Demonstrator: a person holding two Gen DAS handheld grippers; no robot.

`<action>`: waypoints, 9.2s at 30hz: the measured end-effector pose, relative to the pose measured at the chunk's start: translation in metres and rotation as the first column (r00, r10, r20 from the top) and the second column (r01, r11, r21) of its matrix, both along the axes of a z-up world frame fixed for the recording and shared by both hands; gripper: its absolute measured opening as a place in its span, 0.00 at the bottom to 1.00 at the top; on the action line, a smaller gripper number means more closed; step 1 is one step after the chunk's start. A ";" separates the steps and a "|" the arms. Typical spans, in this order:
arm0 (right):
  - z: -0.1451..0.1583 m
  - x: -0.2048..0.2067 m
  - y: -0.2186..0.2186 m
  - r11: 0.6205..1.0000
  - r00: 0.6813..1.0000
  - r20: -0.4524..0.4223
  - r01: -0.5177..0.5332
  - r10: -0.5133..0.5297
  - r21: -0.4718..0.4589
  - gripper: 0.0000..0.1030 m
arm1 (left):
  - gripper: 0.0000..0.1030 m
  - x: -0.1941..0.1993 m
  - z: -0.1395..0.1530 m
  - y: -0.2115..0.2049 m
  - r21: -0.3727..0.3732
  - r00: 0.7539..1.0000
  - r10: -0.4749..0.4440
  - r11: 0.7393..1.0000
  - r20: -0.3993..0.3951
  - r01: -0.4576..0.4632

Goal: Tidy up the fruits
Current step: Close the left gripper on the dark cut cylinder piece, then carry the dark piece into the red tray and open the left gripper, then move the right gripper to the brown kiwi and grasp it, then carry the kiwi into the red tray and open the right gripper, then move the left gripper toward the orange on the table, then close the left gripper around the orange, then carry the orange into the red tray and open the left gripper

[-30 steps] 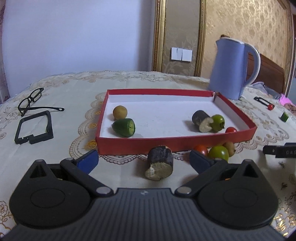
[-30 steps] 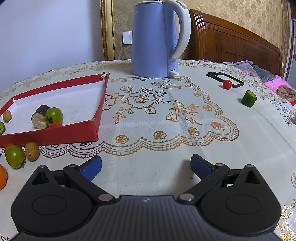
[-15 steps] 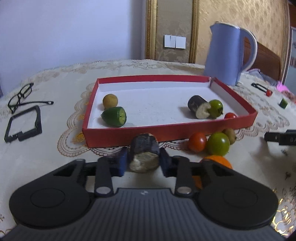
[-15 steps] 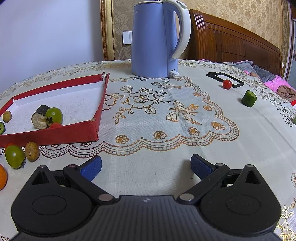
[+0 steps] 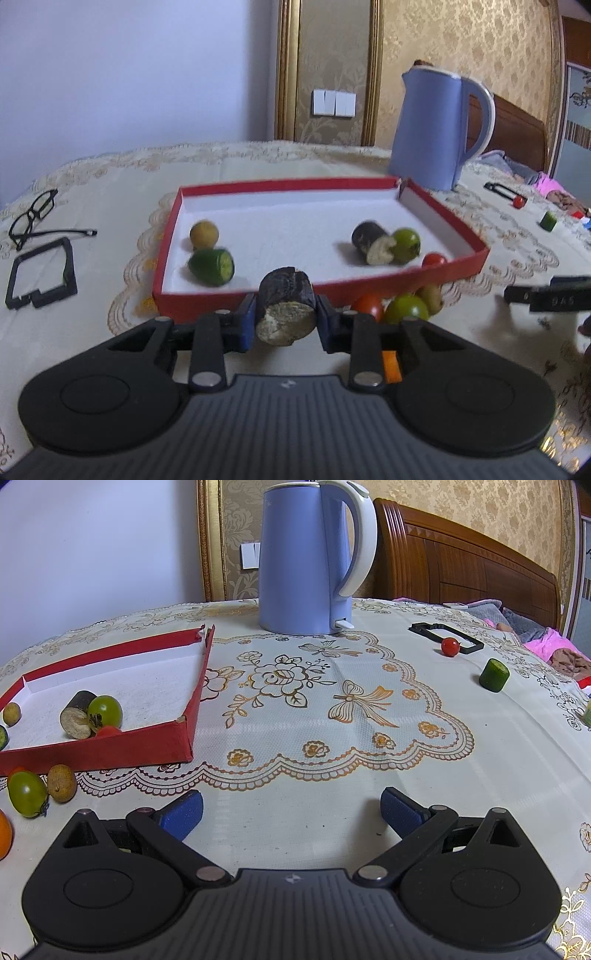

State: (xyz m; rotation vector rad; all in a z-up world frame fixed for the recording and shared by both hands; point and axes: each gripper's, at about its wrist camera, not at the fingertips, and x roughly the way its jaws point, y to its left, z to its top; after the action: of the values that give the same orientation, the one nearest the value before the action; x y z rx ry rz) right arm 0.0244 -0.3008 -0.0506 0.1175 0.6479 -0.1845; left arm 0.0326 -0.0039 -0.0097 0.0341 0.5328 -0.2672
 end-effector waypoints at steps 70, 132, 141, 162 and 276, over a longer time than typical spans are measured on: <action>0.016 0.013 0.106 0.937 0.935 0.084 -0.348 0.345 0.023 0.40 | 0.88 0.017 -0.022 0.112 -0.219 0.954 0.277 0.930 -0.114 -0.296; 0.019 -0.008 0.037 0.976 0.968 0.128 -0.208 0.215 -0.067 0.70 | 1.00 0.025 -0.028 0.074 0.069 0.970 0.214 0.976 -0.115 -0.207; 0.003 0.007 0.015 0.988 0.987 0.050 -0.151 0.150 0.025 0.78 | 1.00 0.019 -0.024 0.069 0.082 0.972 0.212 0.975 -0.103 -0.204; 0.000 0.011 0.019 0.991 0.991 0.009 -0.136 0.136 -0.008 0.95 | 0.99 -0.028 -0.014 -0.035 0.121 0.996 -0.060 0.990 -0.065 0.067; -0.001 0.011 0.018 0.991 0.991 0.006 -0.132 0.133 -0.014 0.97 | 0.93 0.016 0.003 0.001 0.134 0.978 0.205 0.969 0.029 -0.207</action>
State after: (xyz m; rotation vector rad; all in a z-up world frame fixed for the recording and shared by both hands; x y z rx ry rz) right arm 0.0355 -0.2826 -0.0514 0.0621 0.6448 -0.0602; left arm 0.0489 -0.0027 -0.0071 0.1129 0.5344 -0.0265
